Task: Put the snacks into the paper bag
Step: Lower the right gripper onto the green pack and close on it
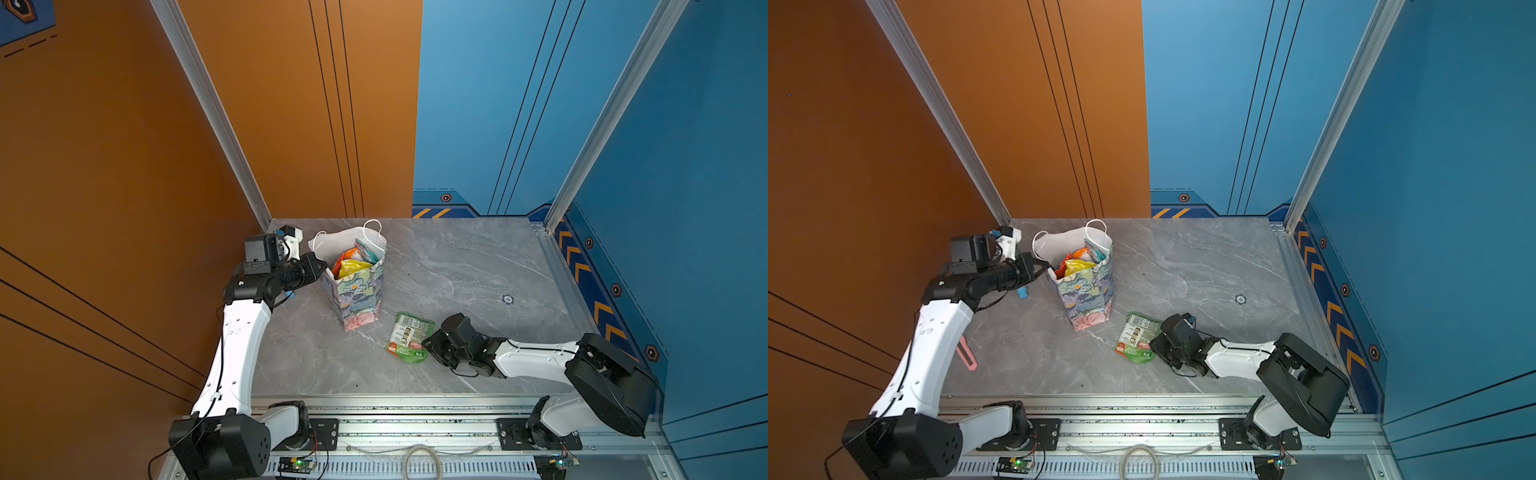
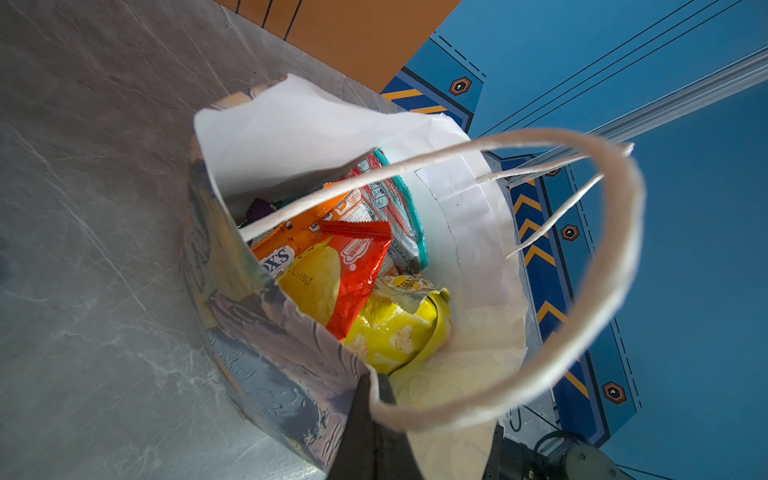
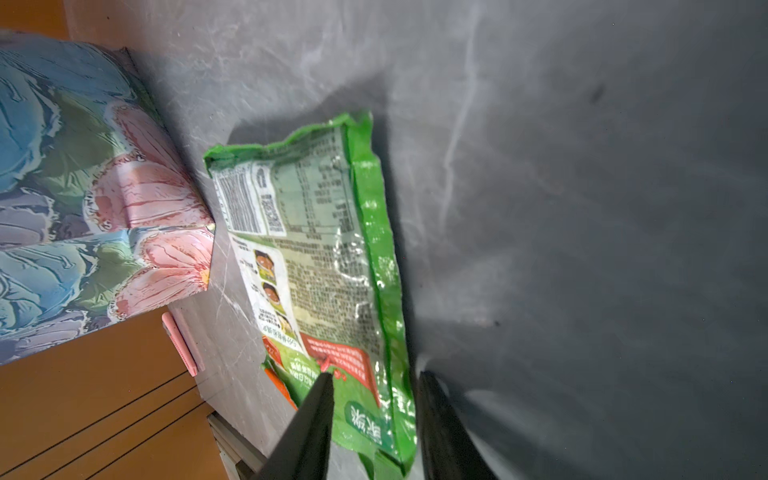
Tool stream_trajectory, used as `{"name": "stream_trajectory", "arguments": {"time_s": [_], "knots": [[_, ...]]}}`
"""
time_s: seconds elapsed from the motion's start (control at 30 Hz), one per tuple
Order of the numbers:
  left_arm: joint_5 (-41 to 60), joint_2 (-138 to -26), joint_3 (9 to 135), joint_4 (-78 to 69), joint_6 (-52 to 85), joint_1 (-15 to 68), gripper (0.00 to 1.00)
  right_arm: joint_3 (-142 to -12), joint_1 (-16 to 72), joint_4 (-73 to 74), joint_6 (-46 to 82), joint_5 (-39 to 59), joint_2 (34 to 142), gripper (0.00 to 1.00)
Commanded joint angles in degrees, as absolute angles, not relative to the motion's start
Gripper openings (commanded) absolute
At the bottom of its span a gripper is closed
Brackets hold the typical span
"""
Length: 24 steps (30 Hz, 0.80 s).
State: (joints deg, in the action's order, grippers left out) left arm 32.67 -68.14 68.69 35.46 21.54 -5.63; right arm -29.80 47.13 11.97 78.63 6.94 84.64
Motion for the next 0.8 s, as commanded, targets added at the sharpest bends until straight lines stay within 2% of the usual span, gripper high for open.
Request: {"name": "stream_trajectory", "arguments": {"time_s": [0.0,0.17,0.47,0.77], "knots": [[34.5,-67.6,68.6,35.1,21.4,-5.7,0.00,-31.6,46.2,6.6,74.4,4.7,86.6,0.39],[34.5,-67.6,68.5,35.1,21.4,-5.7,0.00,-32.7,45.6,7.9,72.8,5.8,89.8,0.40],[34.5,-67.5,68.4,35.1,21.4,-5.7,0.00,-39.8,45.9,14.3,69.5,14.8,100.4,0.41],[34.5,-67.3,68.3,35.1,21.5,-5.8,0.00,-43.3,46.3,21.3,69.8,16.8,104.6,0.41]]}}
